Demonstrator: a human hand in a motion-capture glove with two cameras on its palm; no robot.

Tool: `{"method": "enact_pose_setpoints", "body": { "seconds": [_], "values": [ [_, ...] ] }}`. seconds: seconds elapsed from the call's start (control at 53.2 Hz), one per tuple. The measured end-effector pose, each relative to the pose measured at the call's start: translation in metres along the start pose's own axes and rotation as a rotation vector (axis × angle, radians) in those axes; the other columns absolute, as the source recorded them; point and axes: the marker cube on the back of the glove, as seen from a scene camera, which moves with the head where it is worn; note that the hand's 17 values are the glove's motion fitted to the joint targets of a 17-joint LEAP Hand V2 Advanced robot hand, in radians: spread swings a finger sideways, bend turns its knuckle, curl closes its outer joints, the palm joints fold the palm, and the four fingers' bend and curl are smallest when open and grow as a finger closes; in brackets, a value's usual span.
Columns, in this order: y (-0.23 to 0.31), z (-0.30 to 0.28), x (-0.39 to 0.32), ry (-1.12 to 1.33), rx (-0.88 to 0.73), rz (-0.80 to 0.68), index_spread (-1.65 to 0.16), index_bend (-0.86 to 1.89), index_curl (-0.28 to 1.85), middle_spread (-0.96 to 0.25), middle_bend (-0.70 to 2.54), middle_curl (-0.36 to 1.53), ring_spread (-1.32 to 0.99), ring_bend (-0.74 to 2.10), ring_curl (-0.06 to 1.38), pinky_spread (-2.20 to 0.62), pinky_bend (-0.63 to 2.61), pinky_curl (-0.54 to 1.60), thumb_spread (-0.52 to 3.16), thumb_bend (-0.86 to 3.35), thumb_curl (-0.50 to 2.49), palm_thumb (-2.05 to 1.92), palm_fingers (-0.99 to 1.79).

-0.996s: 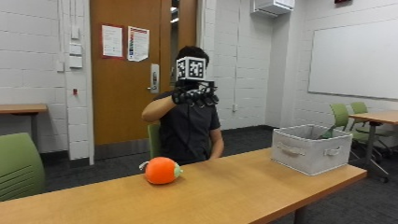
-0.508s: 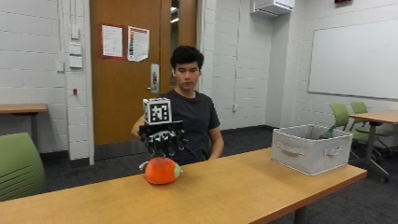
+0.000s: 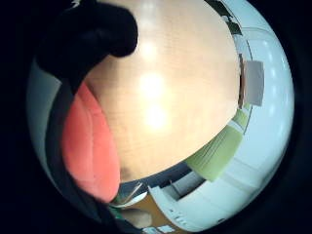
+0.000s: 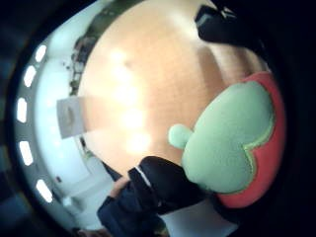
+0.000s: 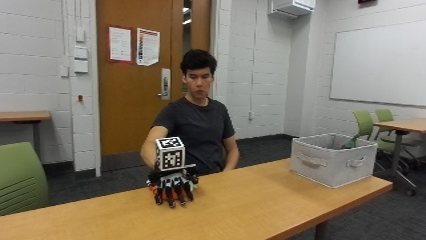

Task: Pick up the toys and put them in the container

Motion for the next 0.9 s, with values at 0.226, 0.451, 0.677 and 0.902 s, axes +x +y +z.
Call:
{"method": "enact_pose_setpoints", "body": {
  "seconds": [0.226,0.451,0.677,0.902],
  "values": [
    [0.008,-0.003,-0.004,-0.02,0.05,-0.007,-0.41,0.79,0.59,-0.15,0.18,0.36,-0.22,0.43,0.18,-0.02,0.78,0.3,0.93,-0.04,0.22,-0.02,0.36],
    [0.023,-0.017,-0.015,-0.003,0.082,-0.024,-0.36,0.84,0.72,-0.24,0.35,0.41,-0.35,0.66,0.23,-0.13,0.66,0.27,1.17,0.15,0.31,0.32,0.66],
    [0.006,-0.028,-0.02,0.08,0.081,-0.044,-0.37,0.46,0.76,-0.37,0.58,0.5,-0.45,0.99,0.35,-0.36,0.79,0.32,1.06,0.23,0.46,0.57,1.05],
    [-0.002,-0.091,-0.05,0.083,0.147,-0.049,-0.42,0.32,0.95,-0.41,0.74,0.59,-0.43,1.13,0.43,-0.44,0.79,0.34,0.89,0.19,0.58,0.62,1.13]
  ]
}}
